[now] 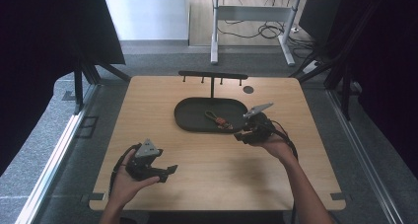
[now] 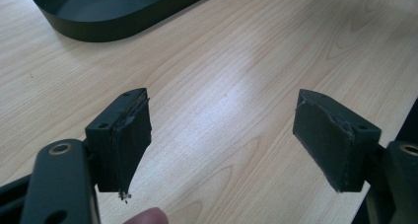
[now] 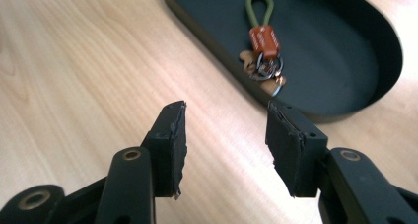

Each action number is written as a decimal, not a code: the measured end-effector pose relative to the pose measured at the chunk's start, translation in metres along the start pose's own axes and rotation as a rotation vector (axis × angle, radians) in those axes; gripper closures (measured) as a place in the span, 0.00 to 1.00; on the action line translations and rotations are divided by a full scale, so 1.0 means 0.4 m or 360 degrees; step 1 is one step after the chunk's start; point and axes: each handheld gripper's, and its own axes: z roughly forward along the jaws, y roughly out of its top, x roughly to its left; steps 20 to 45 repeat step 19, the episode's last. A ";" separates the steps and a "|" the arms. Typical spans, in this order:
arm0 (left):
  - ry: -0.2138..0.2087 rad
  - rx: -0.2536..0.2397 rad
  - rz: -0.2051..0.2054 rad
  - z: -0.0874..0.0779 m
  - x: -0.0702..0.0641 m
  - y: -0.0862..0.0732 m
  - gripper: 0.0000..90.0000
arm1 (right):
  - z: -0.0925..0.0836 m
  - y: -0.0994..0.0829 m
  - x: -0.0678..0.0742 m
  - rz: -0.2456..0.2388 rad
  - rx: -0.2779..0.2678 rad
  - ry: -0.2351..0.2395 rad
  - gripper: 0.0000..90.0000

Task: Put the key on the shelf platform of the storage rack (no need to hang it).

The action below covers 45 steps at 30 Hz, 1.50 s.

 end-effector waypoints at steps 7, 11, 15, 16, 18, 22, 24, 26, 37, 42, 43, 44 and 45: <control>0.0001 0.0009 0.0008 0.004 -0.003 0.001 0.25 | -0.019 -0.091 0.014 0.0048 -0.0026 0.0005 0.55; -0.0001 0.0018 0.0011 0.008 -0.006 0.001 0.25 | -0.022 -0.134 0.012 0.0074 -0.0006 0.0001 0.55; -0.0004 0.0028 0.0022 0.013 -0.010 0.003 0.25 | -0.028 -0.150 0.010 0.0091 -0.0016 -0.0018 0.54; -0.0004 0.0031 0.0025 0.013 -0.011 0.003 0.25 | -0.030 -0.152 0.012 0.0091 -0.0025 -0.0024 0.53; -0.0003 0.0030 0.0030 0.014 -0.012 0.004 0.25 | -0.029 -0.158 0.018 0.0097 -0.0041 -0.0031 0.50; -0.0005 0.0028 0.0030 0.014 -0.011 0.004 0.25 | -0.026 -0.163 0.021 0.0100 -0.0039 -0.0039 0.48; -0.0005 0.0028 0.0030 0.014 -0.011 0.004 0.25 | -0.026 -0.163 0.021 0.0100 -0.0039 -0.0039 0.48; -0.0005 0.0028 0.0030 0.014 -0.011 0.004 0.25 | -0.026 -0.163 0.021 0.0100 -0.0039 -0.0039 0.48; -0.0005 0.0028 0.0030 0.014 -0.011 0.004 0.25 | -0.026 -0.163 0.021 0.0100 -0.0039 -0.0039 0.48; -0.0005 0.0028 0.0030 0.014 -0.011 0.004 0.25 | -0.026 -0.163 0.021 0.0100 -0.0039 -0.0039 0.48; -0.0005 0.0028 0.0030 0.014 -0.011 0.004 0.25 | -0.026 -0.163 0.021 0.0100 -0.0039 -0.0039 0.48; -0.0005 0.0028 0.0030 0.014 -0.011 0.004 0.25 | -0.026 -0.163 0.021 0.0100 -0.0039 -0.0039 0.48; -0.0005 0.0028 0.0030 0.014 -0.011 0.004 0.25 | -0.026 -0.163 0.021 0.0100 -0.0039 -0.0039 0.48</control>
